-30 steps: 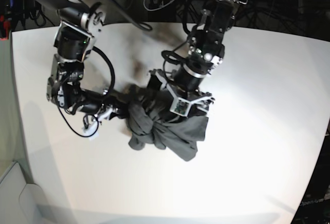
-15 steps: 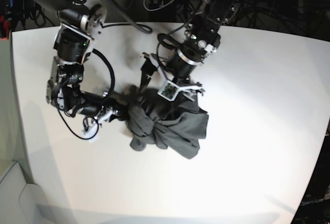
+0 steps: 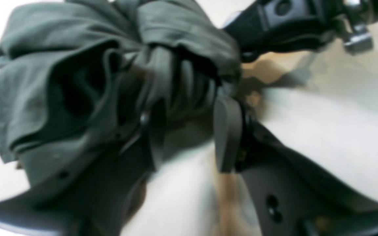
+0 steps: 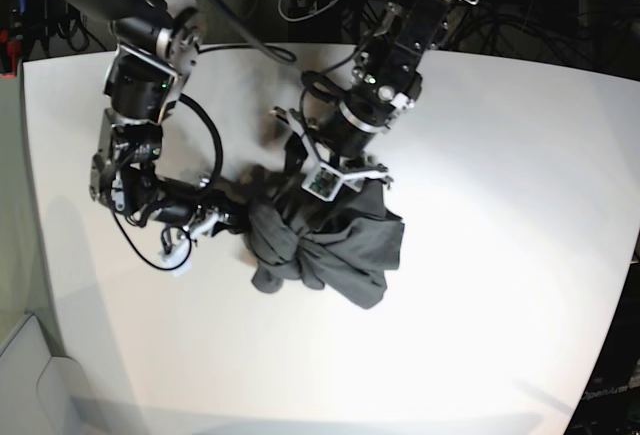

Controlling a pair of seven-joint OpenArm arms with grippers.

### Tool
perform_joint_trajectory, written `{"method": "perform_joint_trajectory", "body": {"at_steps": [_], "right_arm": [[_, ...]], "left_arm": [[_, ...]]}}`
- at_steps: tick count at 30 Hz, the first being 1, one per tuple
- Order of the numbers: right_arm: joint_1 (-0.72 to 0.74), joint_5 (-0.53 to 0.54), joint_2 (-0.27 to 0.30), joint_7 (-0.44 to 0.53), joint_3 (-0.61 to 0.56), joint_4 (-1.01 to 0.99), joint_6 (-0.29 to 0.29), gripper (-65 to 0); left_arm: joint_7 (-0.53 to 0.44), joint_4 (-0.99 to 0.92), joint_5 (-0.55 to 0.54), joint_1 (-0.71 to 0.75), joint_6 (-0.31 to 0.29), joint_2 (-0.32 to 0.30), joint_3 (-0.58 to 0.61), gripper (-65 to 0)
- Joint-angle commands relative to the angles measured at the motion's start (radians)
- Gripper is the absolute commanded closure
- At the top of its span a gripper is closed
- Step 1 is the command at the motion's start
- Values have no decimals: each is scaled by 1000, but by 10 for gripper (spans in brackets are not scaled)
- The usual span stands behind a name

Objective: Layout the t-shirt on the table in an organized manner, then fold the t-shirt properly
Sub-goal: 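Hold the bundle with both grippers and pull them apart to stretch it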

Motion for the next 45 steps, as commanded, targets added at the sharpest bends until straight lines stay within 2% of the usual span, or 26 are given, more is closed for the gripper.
{"method": "perform_joint_trajectory", "body": {"at_steps": [1, 6, 13, 20, 26, 41, 45], "right_arm": [[25, 14, 4, 7, -2, 13, 0, 0], [25, 14, 4, 7, -4, 13, 0, 0], [25, 14, 5, 7, -65, 13, 0, 0], [25, 14, 5, 7, -65, 13, 0, 0], [25, 14, 21, 24, -65, 13, 0, 0], [25, 14, 16, 25, -65, 13, 0, 0], [25, 14, 15, 25, -65, 13, 0, 0]], "left_arm": [[-26, 23, -5, -16, 2, 7, -2, -238], [-26, 20, -11, -27, 2, 7, -4, -258], [-26, 13, -12, -37, 2, 7, -4, -421], [-26, 13, -8, -37, 4, 7, -4, -421], [-26, 25, -12, -31, 4, 8, -52, -421], [-26, -41, -12, -67, 4, 8, -44, -421], [-26, -82, -8, -88, 1, 30, -42, -421]]}}
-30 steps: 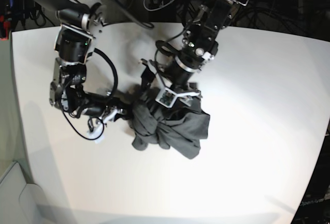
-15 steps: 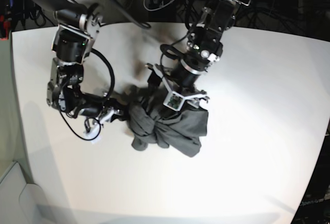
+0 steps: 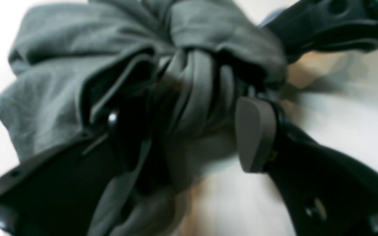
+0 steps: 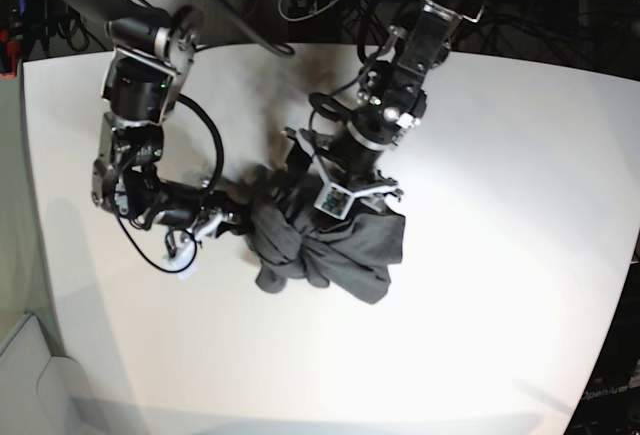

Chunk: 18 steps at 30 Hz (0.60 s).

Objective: Layout the t-shirt on the table in an organized manner, then fold the t-shirt properly
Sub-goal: 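Hold the bundle with both grippers and pull them apart to stretch it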

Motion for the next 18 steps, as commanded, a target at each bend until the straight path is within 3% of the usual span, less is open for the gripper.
{"method": "perform_joint_trajectory", "body": {"at_steps": [1, 10, 12, 16, 18], "right_arm": [[25, 11, 1, 6, -2, 13, 1, 0], [25, 11, -1, 6, -2, 13, 1, 0], [25, 11, -1, 6, -2, 12, 1, 0], [24, 11, -1, 7, -2, 10, 1, 0], [30, 11, 1, 7, -2, 10, 1, 0]], "left_arm": [[-26, 10, -5, -19, -3, 12, 2, -421], [-26, -43, -2, -53, -9, 32, 8, -410], [-26, -68, -2, -72, -9, 29, 30, -345], [-26, -68, -2, -73, -9, 24, 53, -124], [-26, -48, -2, -72, -6, 24, 51, -65]]}}
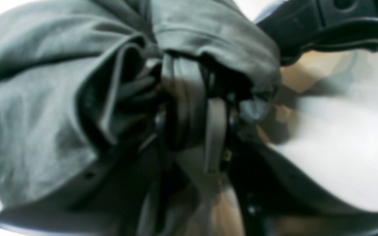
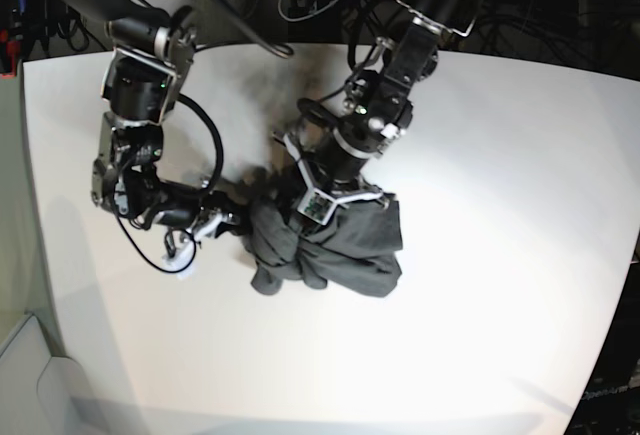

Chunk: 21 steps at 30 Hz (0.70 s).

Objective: Layout the t-shirt on the table in an organized manner, then fold the t-shirt properly
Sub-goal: 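Hold the bundle with both grippers and pull them apart to stretch it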

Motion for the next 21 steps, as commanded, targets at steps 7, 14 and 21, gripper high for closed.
{"method": "perform_joint_trajectory", "body": {"at_steps": [7, 14, 21], "right_arm": [[31, 14, 5, 13, 3, 13, 1, 0], [25, 14, 7, 38, 3, 9, -2, 0], [25, 14, 7, 62, 4, 8, -5, 0]], "left_arm": [[-26, 106, -7, 29, -1, -37, -5, -8], [-26, 199, -14, 111, -7, -92, -82, -7], [-28, 321, -15, 221, -12, -163, -165, -7]]}}
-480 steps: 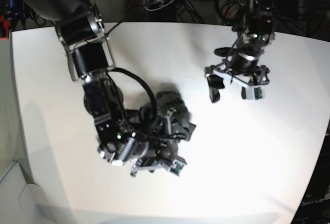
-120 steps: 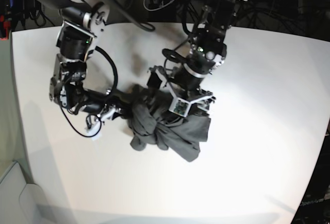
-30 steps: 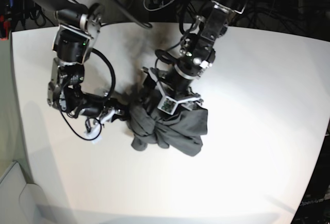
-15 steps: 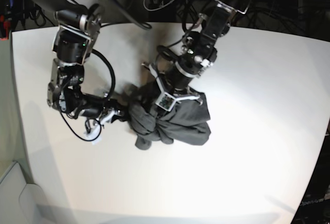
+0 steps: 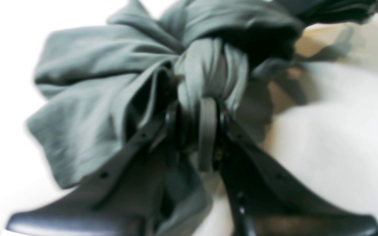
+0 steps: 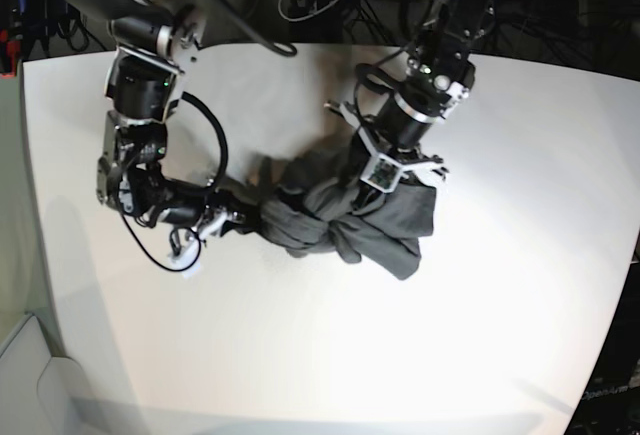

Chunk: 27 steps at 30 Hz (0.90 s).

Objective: Layout the t-shirt on the table in an organized manner, then fold the t-shirt properly
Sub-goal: 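Hold the bundle with both grippers and pull them apart to stretch it, then lift the shirt with the left gripper and drag it away from the right gripper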

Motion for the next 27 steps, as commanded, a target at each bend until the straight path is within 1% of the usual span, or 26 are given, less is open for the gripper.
{"method": "perform_joint_trajectory", "body": {"at_steps": [1, 4, 8, 12, 14, 16, 21, 24, 27], "right_arm": [[29, 7, 14, 45, 3, 15, -7, 0], [29, 6, 14, 54, 4, 15, -7, 0], [29, 6, 14, 66, 4, 15, -9, 0], [29, 6, 14, 68, 4, 15, -9, 0], [31, 6, 16, 68, 12, 15, -23, 0], [32, 6, 24, 68, 44, 15, -35, 0], [35, 6, 27, 66, 56, 15, -35, 0], [34, 6, 27, 66, 58, 15, -35, 0], [35, 6, 28, 66, 59, 15, -35, 0]], "left_arm": [[-26, 41, 1, 8, 28, -12, -26, -7], [-28, 79, 1, 54, 26, -26, -77, -7], [-31, 105, 1, 92, 23, -28, -126, -7], [-75, 113, -1, 135, -38, -14, -199, -7], [-78, 113, -1, 155, -55, 6, -241, -7], [-80, 113, -1, 172, -81, 23, -287, -7], [-80, 113, -1, 215, -182, 80, -396, -6], [-80, 115, -1, 241, -219, 115, -469, -6], [-80, 119, -1, 252, -245, 130, -537, -6]]}}
